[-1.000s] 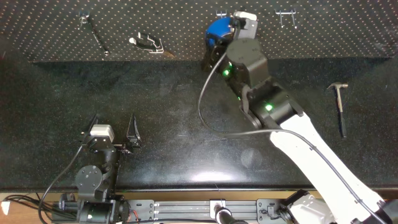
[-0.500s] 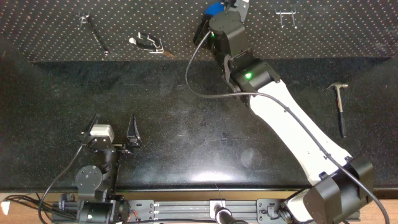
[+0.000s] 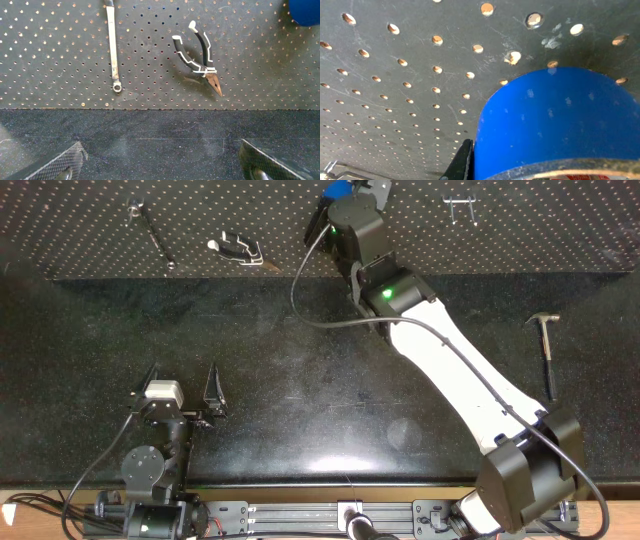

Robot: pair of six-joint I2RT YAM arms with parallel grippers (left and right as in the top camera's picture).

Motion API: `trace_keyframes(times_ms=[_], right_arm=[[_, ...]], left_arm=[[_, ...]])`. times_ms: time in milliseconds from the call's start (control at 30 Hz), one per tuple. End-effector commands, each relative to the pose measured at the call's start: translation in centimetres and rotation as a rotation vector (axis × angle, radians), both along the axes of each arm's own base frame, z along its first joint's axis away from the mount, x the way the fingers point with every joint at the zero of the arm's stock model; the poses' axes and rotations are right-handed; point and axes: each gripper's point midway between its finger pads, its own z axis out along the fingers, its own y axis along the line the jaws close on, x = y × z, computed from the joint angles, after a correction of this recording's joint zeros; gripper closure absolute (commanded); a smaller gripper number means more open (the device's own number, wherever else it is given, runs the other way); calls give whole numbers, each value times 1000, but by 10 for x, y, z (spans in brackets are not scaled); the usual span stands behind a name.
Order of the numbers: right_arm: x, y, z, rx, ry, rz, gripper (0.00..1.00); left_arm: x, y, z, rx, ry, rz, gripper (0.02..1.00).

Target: Place Tools Onto Pegboard

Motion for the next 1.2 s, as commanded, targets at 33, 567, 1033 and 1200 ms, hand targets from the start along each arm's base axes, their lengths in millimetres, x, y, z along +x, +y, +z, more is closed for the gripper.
trace_keyframes(times_ms=[33, 567, 1033, 1200], right_arm=[[6, 7, 13, 23, -33, 22, 923], [-9, 7, -3, 4, 66, 66, 660], [-46, -6, 2, 2, 240, 151, 687], [-92, -34, -34, -46, 512, 157, 702]], left_arm=[[0, -1, 0, 13, -2, -5, 25], [0, -1, 0, 13, -2, -5, 25], [0, -1, 0, 13, -2, -5, 25], [0, -1, 0, 13, -2, -5, 23]])
